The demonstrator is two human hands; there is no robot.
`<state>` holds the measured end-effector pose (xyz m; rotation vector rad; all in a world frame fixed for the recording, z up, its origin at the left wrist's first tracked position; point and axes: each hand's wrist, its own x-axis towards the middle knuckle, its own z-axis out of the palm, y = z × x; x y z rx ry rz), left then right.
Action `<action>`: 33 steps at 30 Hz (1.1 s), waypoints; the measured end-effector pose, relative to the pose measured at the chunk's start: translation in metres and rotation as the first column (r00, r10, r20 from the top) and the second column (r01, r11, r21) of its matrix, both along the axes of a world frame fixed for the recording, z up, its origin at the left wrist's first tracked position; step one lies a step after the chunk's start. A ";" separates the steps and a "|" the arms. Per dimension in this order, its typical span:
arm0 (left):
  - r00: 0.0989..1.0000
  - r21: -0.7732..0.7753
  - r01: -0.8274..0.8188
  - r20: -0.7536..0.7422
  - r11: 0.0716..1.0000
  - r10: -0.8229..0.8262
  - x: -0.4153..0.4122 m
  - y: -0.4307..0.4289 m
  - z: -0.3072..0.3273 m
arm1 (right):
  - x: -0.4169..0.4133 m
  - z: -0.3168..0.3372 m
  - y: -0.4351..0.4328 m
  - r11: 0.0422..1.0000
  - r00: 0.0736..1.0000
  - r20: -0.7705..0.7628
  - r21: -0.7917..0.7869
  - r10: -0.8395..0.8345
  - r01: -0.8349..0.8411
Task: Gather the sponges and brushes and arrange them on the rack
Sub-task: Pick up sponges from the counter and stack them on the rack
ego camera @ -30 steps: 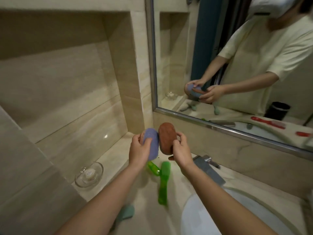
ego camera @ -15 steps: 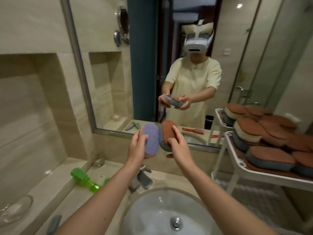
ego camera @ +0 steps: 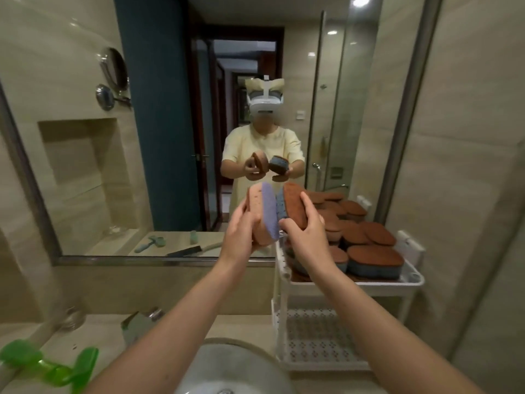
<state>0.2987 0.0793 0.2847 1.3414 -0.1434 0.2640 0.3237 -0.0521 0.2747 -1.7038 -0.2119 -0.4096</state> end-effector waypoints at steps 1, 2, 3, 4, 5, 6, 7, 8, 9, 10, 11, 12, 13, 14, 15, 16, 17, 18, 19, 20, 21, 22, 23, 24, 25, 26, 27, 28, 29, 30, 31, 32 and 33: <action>1.000 -0.003 -0.015 0.009 1.000 0.015 0.000 -0.012 0.002 | 0.000 0.002 -0.013 1.000 1.000 0.004 -0.003 -0.026 0.026; 0.999 -0.001 -0.037 0.020 0.999 0.037 0.001 -0.023 0.005 | 0.001 0.004 -0.026 0.999 0.999 0.003 -0.012 -0.053 0.053; 0.998 0.012 -0.055 0.031 0.998 0.054 0.001 -0.035 0.006 | 0.001 0.006 -0.039 0.997 0.997 0.003 -0.021 -0.076 0.076; 0.997 0.032 -0.067 0.040 0.997 0.066 0.003 -0.046 0.008 | 0.001 0.007 -0.053 0.995 0.995 0.002 -0.027 -0.095 0.096; 0.996 0.050 -0.075 0.045 0.996 0.073 0.005 -0.057 0.009 | 0.001 0.007 -0.065 0.993 0.993 0.005 -0.030 -0.116 0.116; 0.996 0.062 -0.082 0.047 0.995 0.079 0.007 -0.069 0.010 | 0.000 0.008 -0.077 0.989 0.990 0.010 -0.034 -0.141 0.141; 0.995 0.070 -0.088 0.048 0.994 0.085 0.010 -0.079 0.011 | 0.000 0.009 -0.088 0.985 0.986 0.017 -0.039 -0.168 0.169; 0.995 0.083 -0.093 0.052 0.992 0.089 0.013 -0.089 0.013 | 0.000 0.009 -0.100 0.979 0.980 0.024 -0.046 -0.199 0.199; 0.994 0.101 -0.094 0.058 0.990 0.088 0.017 -0.099 0.015 | 0.000 0.009 -0.111 0.971 0.973 0.031 -0.057 -0.230 0.232; 0.995 0.127 -0.088 0.065 0.988 0.081 0.020 -0.108 0.017 | 0.001 0.010 -0.122 0.963 0.965 0.033 -0.067 -0.260 0.262; 0.995 0.162 -0.082 0.074 0.983 0.071 0.025 -0.116 0.019 | 0.001 0.010 -0.132 0.955 0.958 0.033 -0.073 -0.285 0.287; 0.995 0.205 -0.077 0.084 0.976 0.061 0.030 -0.124 0.020 | 0.002 0.011 -0.142 0.949 0.952 0.033 -0.075 -0.303 0.305; 0.994 0.257 -0.076 0.092 0.963 0.053 0.034 -0.132 0.021 | 0.003 0.011 -0.152 0.945 0.948 0.031 -0.073 -0.316 0.318; 0.994 0.314 -0.079 0.098 0.946 0.051 0.038 -0.139 0.022 | 0.004 0.011 -0.161 0.943 0.945 0.026 -0.067 -0.325 0.326; 0.993 0.367 -0.089 0.104 0.926 0.055 0.043 -0.146 0.023 | 0.006 0.010 -0.169 0.941 0.943 0.023 -0.062 -0.333 0.334; 0.992 0.409 -0.103 0.115 0.907 0.061 0.047 -0.153 0.023 | 0.008 0.010 -0.176 0.937 0.939 0.025 -0.060 -0.344 0.345; 0.989 0.438 -0.118 0.131 0.891 0.066 0.051 -0.159 0.023 | 0.010 0.009 -0.183 0.932 0.934 0.032 -0.063 -0.356 0.357; 0.986 0.468 -0.138 0.151 0.873 0.075 0.054 -0.165 0.023 | 0.013 0.007 -0.189 0.927 0.930 0.036 -0.071 -0.367 0.369; 0.980 0.510 -0.170 0.173 0.843 0.094 0.057 -0.170 0.022 | 0.016 0.006 -0.195 0.923 0.926 0.035 -0.083 -0.375 0.377; 0.972 0.565 -0.217 0.199 0.796 0.124 0.060 -0.175 0.022 | 0.020 0.005 -0.200 0.919 0.924 0.029 -0.101 -0.381 0.382; 0.959 0.626 -0.274 0.233 0.730 0.161 0.063 -0.180 0.021 | 0.023 0.003 -0.204 0.914 0.922 0.018 -0.120 -0.387 0.386; 0.941 0.682 -0.337 0.277 0.649 0.197 0.068 -0.184 0.019 | 0.027 0.002 -0.207 0.911 0.920 0.007 -0.138 -0.392 0.390; 0.918 0.723 -0.397 0.329 0.566 0.223 0.072 -0.188 0.017 | 0.031 0.000 -0.210 0.906 0.917 -0.004 -0.156 -0.399 0.393; 0.893 0.748 -0.449 0.382 0.489 0.236 0.077 -0.191 0.014 | 0.035 -0.002 -0.212 0.901 0.914 -0.013 -0.174 -0.405 0.397; 0.872 0.763 -0.490 0.429 0.422 0.237 0.082 -0.194 0.012 | 0.039 -0.004 -0.214 0.897 0.913 -0.020 -0.193 -0.408 0.397; 0.854 0.774 -0.520 0.466 0.362 0.230 0.088 -0.197 0.010 | 0.043 -0.007 -0.215 0.895 0.912 -0.028 -0.210 -0.409 0.395; 0.842 0.785 -0.540 0.494 0.303 0.217 0.094 -0.199 0.007 | 0.047 -0.010 -0.217 0.892 0.913 -0.034 -0.228 -0.407 0.389; 0.833 0.796 -0.552 0.514 0.248 0.202 0.100 -0.201 0.005 | 0.051 -0.012 -0.218 0.889 0.914 -0.037 -0.252 -0.404 0.383; 0.828 0.806 -0.558 0.528 0.197 0.189 0.105 -0.203 0.002 | 0.055 -0.015 -0.219 0.883 0.915 -0.040 -0.281 -0.402 0.376; 0.825 0.813 -0.561 0.536 0.154 0.179 0.111 -0.205 0.000 | 0.059 -0.017 -0.220 0.875 0.914 -0.046 -0.312 -0.402 0.369; 0.823 0.817 -0.564 0.542 0.119 0.173 0.115 -0.206 -0.003 | 0.062 -0.018 -0.220 0.866 0.913 -0.055 -0.342 -0.405 0.364; 0.821 0.820 -0.565 0.546 0.092 0.167 0.120 -0.208 -0.005 | 0.065 -0.018 -0.220 0.856 0.910 -0.059 -0.370 -0.410 0.361; 0.820 0.822 -0.565 0.549 0.072 0.163 0.123 -0.210 -0.006 | 0.067 -0.019 -0.220 0.843 0.907 -0.060 -0.399 -0.416 0.360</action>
